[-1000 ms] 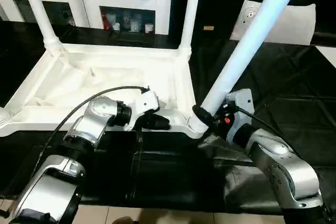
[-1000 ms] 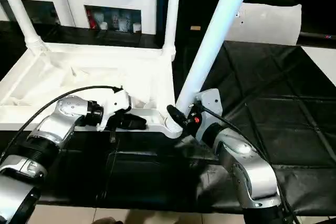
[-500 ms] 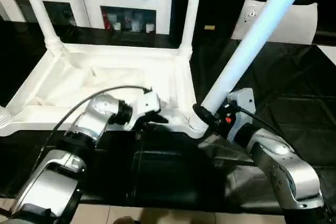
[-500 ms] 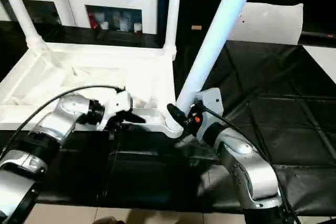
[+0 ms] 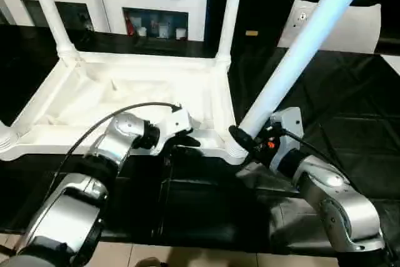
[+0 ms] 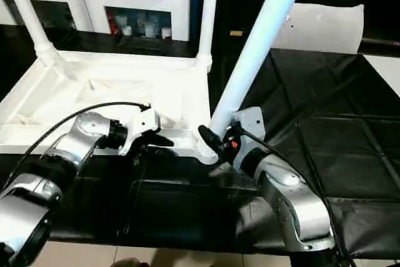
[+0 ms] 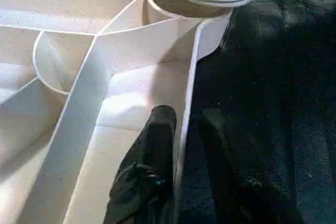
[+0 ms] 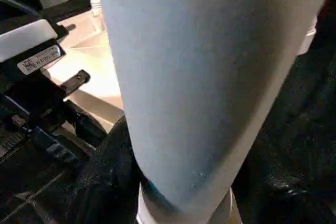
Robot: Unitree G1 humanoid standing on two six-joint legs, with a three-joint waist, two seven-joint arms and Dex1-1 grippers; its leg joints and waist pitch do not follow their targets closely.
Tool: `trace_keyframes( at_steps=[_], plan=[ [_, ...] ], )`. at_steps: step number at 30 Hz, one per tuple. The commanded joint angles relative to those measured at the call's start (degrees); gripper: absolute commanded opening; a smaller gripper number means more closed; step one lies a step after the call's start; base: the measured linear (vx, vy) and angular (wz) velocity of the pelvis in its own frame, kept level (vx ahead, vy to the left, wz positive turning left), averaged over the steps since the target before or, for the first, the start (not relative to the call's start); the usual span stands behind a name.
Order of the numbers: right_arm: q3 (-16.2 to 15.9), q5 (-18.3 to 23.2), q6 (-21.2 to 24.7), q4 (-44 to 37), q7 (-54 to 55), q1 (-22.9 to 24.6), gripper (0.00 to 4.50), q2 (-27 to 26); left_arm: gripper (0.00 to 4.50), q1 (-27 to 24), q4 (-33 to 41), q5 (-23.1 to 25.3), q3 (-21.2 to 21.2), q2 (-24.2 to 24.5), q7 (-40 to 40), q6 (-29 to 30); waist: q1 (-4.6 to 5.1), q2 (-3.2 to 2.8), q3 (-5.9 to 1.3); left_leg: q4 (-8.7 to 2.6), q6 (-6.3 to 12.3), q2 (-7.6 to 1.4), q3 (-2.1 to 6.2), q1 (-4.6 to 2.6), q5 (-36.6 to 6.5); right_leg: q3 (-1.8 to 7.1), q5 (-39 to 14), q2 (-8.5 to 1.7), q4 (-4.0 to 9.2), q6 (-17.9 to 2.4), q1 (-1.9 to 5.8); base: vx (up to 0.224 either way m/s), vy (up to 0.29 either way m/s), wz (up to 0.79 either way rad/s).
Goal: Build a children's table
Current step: Insert table leg to table base
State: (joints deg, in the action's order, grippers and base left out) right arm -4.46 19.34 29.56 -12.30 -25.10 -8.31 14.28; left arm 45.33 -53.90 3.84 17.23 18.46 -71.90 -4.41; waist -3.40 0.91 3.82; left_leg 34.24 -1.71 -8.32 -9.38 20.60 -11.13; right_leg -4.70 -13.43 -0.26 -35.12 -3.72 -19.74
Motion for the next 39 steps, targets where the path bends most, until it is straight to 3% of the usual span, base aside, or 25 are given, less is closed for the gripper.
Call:
trace_keyframes(
  at_steps=[1, 12, 17, 25, 27, 29, 33, 39],
  plan=[
    [0.18, -0.7, -0.89, 0.18, -0.35, -0.8, 1.91, 0.21, 0.71, 1.24, -1.21, 0.89, 1.08, 0.28, -0.94, -1.51, -0.17, -0.66, -3.93, -3.7, 3.91, -6.6, 2.67, -0.6, -4.62, 5.09, 0.33, -10.56, 4.18, -9.95, 2.62, 0.0, 0.0, 0.0],
    [-0.68, -1.28, -1.83, 1.05, -0.84, -1.09, 1.91, 0.2, 0.01, 2.77, -3.26, 4.18, 3.26, 0.47, -1.99, -4.01, -0.13, -0.57, -3.96, -3.67, 3.99, -6.63, 2.61, -0.52, -4.37, 5.07, 0.86, -10.65, 4.11, -10.15, 2.71, 0.0, 0.0, 0.0],
    [-0.68, -2.08, -2.51, 2.75, -0.68, -1.75, 1.91, -0.38, 0.0, 2.39, -3.32, 4.83, 3.72, 0.62, -1.93, -5.17, -0.05, -0.75, -4.07, -3.69, 4.22, -6.8, 2.69, -0.59, -4.17, 5.03, 2.61, -10.67, 3.85, -10.55, 2.71, 0.0, 0.0, 0.0],
    [-1.1, -2.89, -3.57, 9.98, -3.29, -5.83, 1.91, 0.55, 0.0, 0.91, 0.79, 1.21, 1.51, 1.07, -6.87, -4.85, -0.06, -0.99, -4.12, -3.66, 3.89, -6.9, 2.61, -0.69, -4.19, 5.03, 4.6, -10.75, 3.59, -11.82, 2.69, 0.0, 0.0, 0.0],
    [-2.16, -3.22, -3.08, 11.74, -5.25, -6.72, 1.91, 1.42, 0.0, 0.72, 0.69, 1.47, 1.48, 1.26, -6.53, -5.14, -0.13, -0.58, -4.09, -3.53, 3.92, -6.69, 2.45, -0.55, -4.37, 5.04, 3.84, -10.81, 3.7, -11.79, 2.9, 0.0, 0.0, 0.0],
    [-2.98, -3.36, -2.48, 12.18, -6.49, -7.01, 1.91, 2.08, 0.0, 0.91, -0.08, 1.87, 1.38, 1.32, -5.58, -5.43, -0.17, -0.71, -4.02, -3.54, 4.05, -6.68, 2.48, -0.55, -4.23, 4.95, 2.63, -10.66, 3.79, -11.43, 2.88, 0.0, 0.0, 0.0],
    [-4.09, -3.17, -1.52, 11.61, -8.64, -7.13, 1.91, 3.49, 0.0, 1.49, -1.54, 2.88, 1.25, 1.69, -3.52, -5.8, -0.18, -0.17, -3.97, -3.55, 4.56, -6.69, 2.42, -0.54, -4.36, 4.97, 0.95, -10.72, 3.92, -10.71, 2.83, 0.0, 0.0, 0.0],
    [-3.53, -1.83, -0.56, 9.66, -11.22, -6.72, 1.91, 5.81, 0.0, 1.01, -0.45, 2.68, 0.91, 2.56, -3.98, -5.0, -0.27, -0.31, -3.82, -3.49, 4.06, -6.57, 2.35, -0.54, -5.2, 5.04, -3.61, -10.64, 4.45, -9.74, 2.67, 0.0, 0.0, 0.0]
  ],
)
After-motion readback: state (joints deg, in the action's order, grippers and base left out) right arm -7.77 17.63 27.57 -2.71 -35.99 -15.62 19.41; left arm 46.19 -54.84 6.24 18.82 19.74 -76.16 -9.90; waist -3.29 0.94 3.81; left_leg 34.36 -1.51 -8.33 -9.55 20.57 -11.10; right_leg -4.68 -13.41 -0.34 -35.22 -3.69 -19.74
